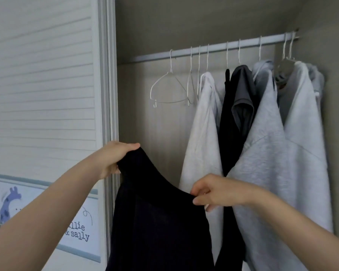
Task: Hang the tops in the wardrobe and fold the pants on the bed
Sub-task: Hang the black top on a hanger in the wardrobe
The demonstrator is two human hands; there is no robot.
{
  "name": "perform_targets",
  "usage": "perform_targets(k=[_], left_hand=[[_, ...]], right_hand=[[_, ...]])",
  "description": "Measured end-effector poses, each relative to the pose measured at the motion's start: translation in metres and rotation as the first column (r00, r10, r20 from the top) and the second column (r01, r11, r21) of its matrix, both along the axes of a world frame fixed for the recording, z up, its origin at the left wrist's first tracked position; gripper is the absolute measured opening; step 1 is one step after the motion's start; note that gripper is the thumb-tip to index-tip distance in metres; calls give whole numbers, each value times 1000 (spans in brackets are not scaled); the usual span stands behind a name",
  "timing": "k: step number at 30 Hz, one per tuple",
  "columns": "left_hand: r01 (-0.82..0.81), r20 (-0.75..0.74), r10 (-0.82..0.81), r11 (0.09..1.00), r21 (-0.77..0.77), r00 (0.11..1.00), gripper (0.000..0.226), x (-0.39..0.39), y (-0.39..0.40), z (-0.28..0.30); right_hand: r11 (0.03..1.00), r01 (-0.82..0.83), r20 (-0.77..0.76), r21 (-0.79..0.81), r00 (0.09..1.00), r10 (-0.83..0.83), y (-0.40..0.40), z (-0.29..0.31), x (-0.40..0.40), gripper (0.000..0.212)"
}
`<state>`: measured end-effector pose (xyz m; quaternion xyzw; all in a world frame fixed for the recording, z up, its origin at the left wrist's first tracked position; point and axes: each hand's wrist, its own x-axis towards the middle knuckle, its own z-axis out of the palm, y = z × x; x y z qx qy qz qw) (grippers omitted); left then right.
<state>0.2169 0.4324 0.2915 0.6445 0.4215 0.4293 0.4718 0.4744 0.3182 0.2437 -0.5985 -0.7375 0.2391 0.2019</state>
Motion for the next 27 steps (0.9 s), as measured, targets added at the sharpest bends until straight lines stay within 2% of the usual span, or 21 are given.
perform_targets(k=[2,4,7,9,11,12,13,14,16,19,22,27], left_hand=[[-43,-80,54,990,133,995,27,9,9,8],[-54,-120,89,961,270,989,29,15,16,16],[-24,-249,150,895,446,957,36,22,26,29],[81,-430,184,845,529,884,43,26,30,36],[165,-571,267,788,593,777,46,31,32,40],[188,-596,310,756,627,741,46,34,31,41],[197,-600,341,731,653,724,47,36,33,43],[195,-586,362,707,679,725,47,37,35,44],[168,-539,409,662,731,736,47,39,41,49],[119,-477,452,620,776,754,46,40,46,56],[96,-461,426,645,758,779,48,43,51,62],[74,-440,425,647,759,791,47,45,57,61]], right_hand=[[997,-60,37,-41,997,62,4,18,-14,12],[997,-70,77,12,995,69,11,40,-28,15],[937,19,41,349,999,-36,28,89,-43,14],[768,136,-21,626,987,-158,46,131,-46,16],[486,245,-116,839,953,-280,68,172,-45,21],[354,279,-164,893,933,-320,77,189,-43,24],[267,300,-199,916,917,-347,87,205,-40,25],[221,313,-216,924,902,-375,97,220,-35,26],[211,327,-190,921,851,-489,118,241,-26,28],[277,417,-122,866,713,-691,143,256,-13,38],[341,532,-139,775,670,-729,157,255,-4,46],[334,561,-112,757,616,-780,165,247,4,46]])
